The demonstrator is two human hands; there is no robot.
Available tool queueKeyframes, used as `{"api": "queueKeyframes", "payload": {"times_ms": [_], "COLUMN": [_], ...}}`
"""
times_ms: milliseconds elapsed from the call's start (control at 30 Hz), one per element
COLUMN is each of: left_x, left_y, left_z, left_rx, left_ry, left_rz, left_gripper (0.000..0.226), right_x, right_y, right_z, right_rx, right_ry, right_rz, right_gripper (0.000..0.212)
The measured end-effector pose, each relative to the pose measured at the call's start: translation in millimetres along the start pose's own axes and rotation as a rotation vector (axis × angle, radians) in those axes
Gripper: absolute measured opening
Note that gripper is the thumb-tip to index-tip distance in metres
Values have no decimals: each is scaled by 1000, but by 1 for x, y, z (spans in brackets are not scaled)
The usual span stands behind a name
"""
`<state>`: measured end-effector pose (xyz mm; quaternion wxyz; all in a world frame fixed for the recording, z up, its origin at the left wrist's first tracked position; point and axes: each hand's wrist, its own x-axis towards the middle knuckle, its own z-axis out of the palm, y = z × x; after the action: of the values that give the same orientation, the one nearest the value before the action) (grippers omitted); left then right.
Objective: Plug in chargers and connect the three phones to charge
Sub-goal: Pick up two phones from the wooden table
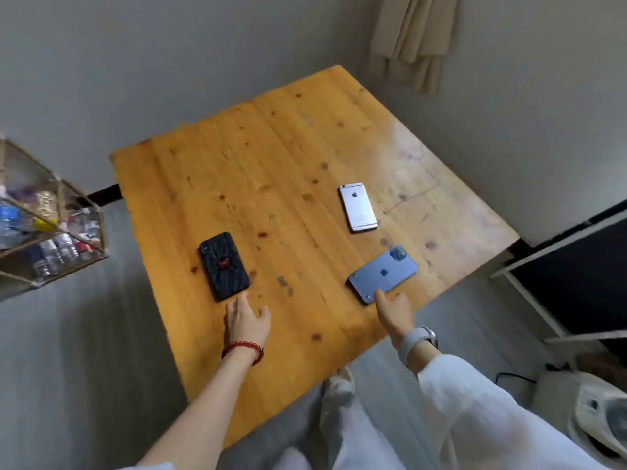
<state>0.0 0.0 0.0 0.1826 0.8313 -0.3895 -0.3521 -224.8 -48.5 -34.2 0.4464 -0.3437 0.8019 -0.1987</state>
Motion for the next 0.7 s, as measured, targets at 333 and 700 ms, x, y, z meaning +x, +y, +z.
{"api": "queueKeyframes", "payload": {"times_ms": [333, 700], "left_x": [89, 144], "left_y": [-7, -11], "left_z": [26, 12], "left_rx": [185, 180], "left_ry": [152, 277], "left_rz": [-216, -349], "left_gripper": [73, 105], "right_x": [70, 44], "right_y": [-58, -45], "right_z": [46, 67], "right_rx": [-313, -743], "right_ry": [194, 25], "right_rz": [215, -236], "right_gripper": [102, 87]}}
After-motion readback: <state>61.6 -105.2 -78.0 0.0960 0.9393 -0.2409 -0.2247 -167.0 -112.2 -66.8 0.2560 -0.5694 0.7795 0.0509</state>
